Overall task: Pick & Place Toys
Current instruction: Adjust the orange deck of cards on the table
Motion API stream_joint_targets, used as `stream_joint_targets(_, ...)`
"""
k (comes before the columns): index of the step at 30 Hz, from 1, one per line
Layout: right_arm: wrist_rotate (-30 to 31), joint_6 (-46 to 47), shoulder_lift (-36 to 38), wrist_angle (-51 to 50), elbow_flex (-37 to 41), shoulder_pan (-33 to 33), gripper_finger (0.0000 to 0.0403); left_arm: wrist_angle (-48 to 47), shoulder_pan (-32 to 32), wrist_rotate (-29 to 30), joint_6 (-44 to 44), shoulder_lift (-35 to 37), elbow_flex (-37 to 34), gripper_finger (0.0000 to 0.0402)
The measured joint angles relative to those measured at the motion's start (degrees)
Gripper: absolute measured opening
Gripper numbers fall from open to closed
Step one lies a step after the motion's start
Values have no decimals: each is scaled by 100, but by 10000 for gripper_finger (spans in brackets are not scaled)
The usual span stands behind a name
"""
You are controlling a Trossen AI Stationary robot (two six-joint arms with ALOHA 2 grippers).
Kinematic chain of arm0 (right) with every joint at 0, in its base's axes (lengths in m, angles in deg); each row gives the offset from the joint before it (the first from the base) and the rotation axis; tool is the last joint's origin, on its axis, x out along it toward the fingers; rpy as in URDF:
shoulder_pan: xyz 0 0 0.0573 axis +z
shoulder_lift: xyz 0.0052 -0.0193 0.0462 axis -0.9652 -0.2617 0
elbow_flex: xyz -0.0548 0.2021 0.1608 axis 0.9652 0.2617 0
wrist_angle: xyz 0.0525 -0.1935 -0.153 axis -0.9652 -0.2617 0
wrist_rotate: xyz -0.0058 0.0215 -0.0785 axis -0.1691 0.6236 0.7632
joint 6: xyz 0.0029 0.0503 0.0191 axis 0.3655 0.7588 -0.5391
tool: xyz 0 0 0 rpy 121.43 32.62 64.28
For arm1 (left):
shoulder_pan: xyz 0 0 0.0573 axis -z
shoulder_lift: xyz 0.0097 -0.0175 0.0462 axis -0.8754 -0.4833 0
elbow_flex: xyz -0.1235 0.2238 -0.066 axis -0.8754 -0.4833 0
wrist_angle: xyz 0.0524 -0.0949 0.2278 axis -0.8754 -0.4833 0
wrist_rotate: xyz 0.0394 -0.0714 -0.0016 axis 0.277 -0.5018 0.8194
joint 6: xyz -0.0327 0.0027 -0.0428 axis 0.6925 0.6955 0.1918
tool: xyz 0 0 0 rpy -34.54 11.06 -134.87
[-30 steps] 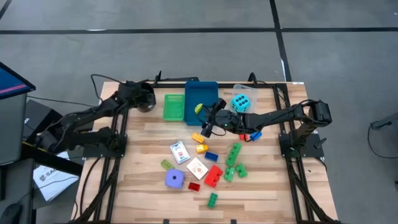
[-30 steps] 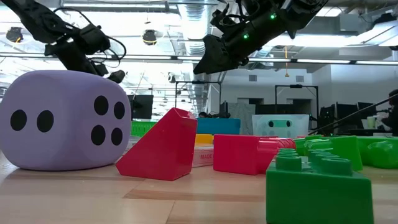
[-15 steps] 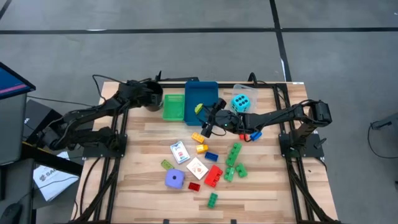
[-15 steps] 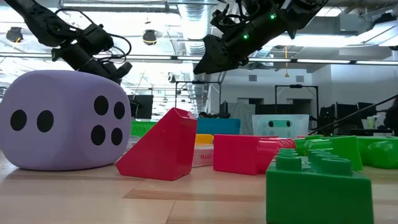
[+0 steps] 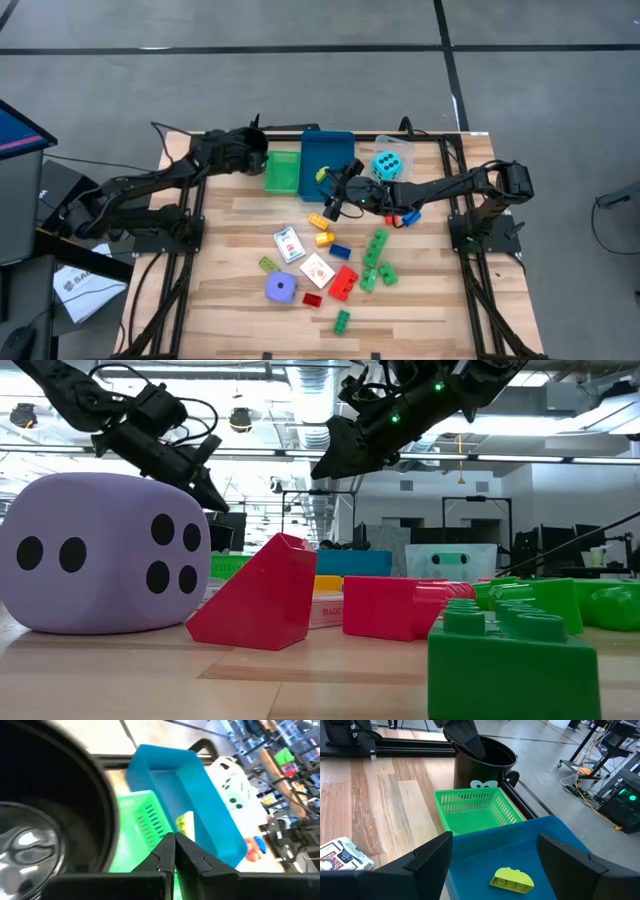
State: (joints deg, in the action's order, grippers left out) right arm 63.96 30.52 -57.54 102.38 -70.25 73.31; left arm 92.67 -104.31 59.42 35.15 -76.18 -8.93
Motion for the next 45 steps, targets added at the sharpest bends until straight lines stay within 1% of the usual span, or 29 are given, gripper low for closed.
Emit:
stream_joint_targets(5,0,2,0,0,0,0,283,0,186,15,-112,-133,268,0)
stream_joint_targets(10,0,2,0,-110,0,2,283,-50,185,358,-476,-185,532,0)
stream_joint_targets(13,0,6,0,-283,2,2,283,-493,123,940,-762,-61,721,0)
stream_joint_targets(15,0,100,0,-395,2,0,283,-915,78,1326,-789,10,826,0)
stream_joint_targets(18,0,174,0,-497,3,0,283,-1656,36,1641,-859,37,957,0)
stream_joint_targets(21,0,244,0,-490,4,0,283,-2247,38,1832,-859,-15,985,0)
stream_joint_targets(23,-1,260,0,-458,2,0,283,-2421,38,1836,-786,-72,985,0)
stream_joint_targets(28,-2,262,0,-432,2,0,283,-2389,38,1808,-740,-316,985,0)
stream_joint_targets(32,-2,262,0,-432,2,0,283,-2363,38,1611,-683,-607,986,0)
stream_joint_targets(36,-2,262,0,-431,2,0,283,-2265,38,1337,-577,-992,985,0)
stream_joint_targets(41,-2,262,0,-433,2,0,283,-1623,38,805,-586,-1338,989,0)
stream_joint_targets(45,-2,262,0,-433,2,0,283,-1108,38,290,-579,-1391,989,0)
